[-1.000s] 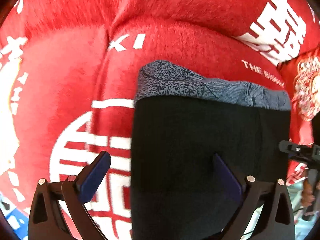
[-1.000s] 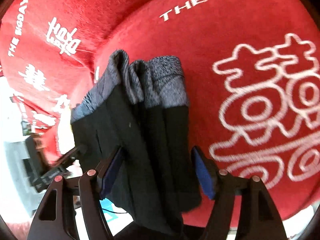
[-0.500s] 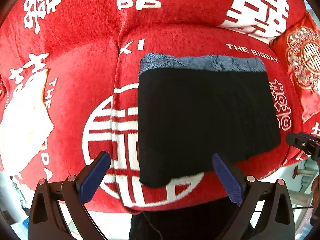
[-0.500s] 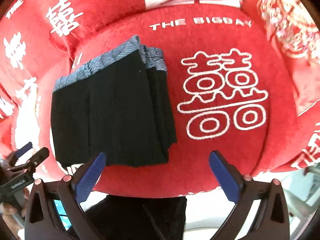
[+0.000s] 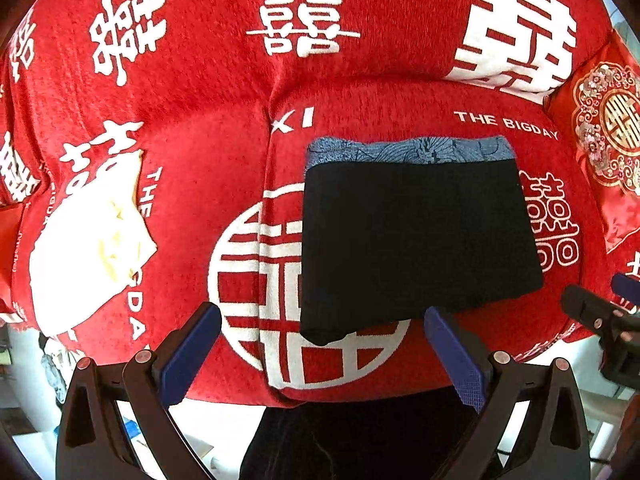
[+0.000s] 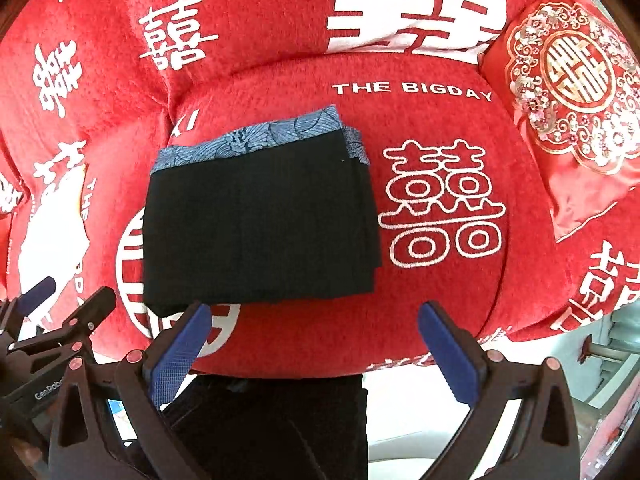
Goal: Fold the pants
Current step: 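Release the folded trousers and withdraw both tools above them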
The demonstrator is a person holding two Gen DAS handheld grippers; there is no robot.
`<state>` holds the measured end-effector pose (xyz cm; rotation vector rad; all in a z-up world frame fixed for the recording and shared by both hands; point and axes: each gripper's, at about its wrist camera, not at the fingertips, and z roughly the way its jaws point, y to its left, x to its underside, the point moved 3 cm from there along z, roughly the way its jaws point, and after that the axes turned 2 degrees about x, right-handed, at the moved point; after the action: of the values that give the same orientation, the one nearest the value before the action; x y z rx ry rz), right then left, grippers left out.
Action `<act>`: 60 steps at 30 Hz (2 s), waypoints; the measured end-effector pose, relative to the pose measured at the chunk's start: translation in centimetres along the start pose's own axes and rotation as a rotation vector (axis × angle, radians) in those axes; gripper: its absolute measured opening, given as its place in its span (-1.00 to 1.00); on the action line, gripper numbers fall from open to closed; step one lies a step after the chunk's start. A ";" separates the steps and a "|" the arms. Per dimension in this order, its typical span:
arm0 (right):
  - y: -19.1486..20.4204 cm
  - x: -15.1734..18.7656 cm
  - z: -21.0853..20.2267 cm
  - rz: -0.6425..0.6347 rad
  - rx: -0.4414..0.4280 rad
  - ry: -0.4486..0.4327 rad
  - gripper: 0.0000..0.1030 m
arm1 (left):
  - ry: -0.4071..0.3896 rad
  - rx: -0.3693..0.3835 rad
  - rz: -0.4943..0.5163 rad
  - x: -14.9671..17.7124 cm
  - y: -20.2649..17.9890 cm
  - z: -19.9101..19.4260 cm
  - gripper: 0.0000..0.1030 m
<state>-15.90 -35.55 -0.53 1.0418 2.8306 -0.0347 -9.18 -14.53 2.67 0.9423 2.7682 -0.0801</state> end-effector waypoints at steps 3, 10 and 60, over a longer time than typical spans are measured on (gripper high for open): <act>0.2 0.3 -0.7 0.013 0.004 0.006 1.00 | -0.010 0.002 0.002 0.1 -0.2 -0.9 0.98; 0.1 0.0 -1.9 -0.002 0.027 0.022 1.00 | 0.002 -0.014 -0.028 0.2 -0.4 -2.3 0.98; -0.1 0.0 -3.2 -0.109 0.069 0.036 1.00 | 0.030 -0.051 -0.009 0.6 -2.6 -4.0 0.98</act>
<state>-16.30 -35.41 2.64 0.9079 2.9353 -0.1257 -11.98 -15.80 6.35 0.9252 2.7879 0.0030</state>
